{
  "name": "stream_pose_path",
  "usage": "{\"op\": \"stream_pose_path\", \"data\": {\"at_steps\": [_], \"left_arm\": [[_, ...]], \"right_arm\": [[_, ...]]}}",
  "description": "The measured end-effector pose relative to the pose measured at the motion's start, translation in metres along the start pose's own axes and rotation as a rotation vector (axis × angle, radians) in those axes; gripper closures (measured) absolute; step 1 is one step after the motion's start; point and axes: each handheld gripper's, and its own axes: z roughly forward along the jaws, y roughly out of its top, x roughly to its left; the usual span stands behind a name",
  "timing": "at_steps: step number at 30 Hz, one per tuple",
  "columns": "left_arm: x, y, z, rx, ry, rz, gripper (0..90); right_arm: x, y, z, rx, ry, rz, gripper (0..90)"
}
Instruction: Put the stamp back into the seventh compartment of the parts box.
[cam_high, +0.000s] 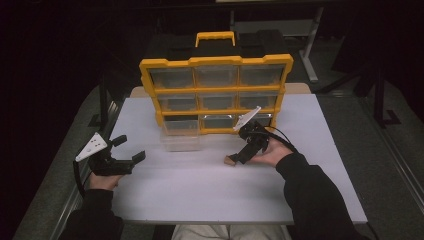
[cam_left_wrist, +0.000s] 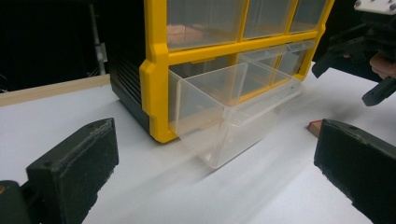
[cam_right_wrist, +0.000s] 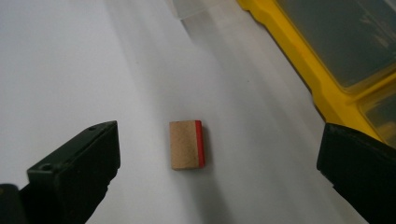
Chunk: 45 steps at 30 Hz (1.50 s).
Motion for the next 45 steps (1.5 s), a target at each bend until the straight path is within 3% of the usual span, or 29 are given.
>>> {"op": "stream_pose_path", "data": {"at_steps": [8,19,26,29,38,45], "left_arm": [[0.0,0.0,0.0,0.003,0.0,0.001,0.0],[0.0,0.0,0.001,0.007,-0.003,0.004,0.0],[0.0,0.0,0.001,0.008,-0.004,0.006,0.0],[-0.001,0.0,0.001,0.01,-0.005,0.009,0.0],[-0.001,0.0,0.002,0.012,-0.004,0.015,0.0],[-0.001,0.0,0.002,0.012,-0.003,0.016,0.0]], "right_arm": [[0.001,0.0,0.011,0.056,0.015,-0.007,0.0],[0.006,0.008,0.029,0.143,0.02,-0.068,0.0],[0.006,0.008,0.038,0.169,0.033,-0.07,0.0],[0.005,0.009,0.04,0.178,0.074,-0.067,12.0],[0.002,0.008,0.04,0.194,0.13,-0.078,31.0],[0.003,0.007,0.043,0.184,0.133,-0.107,41.5]]}}
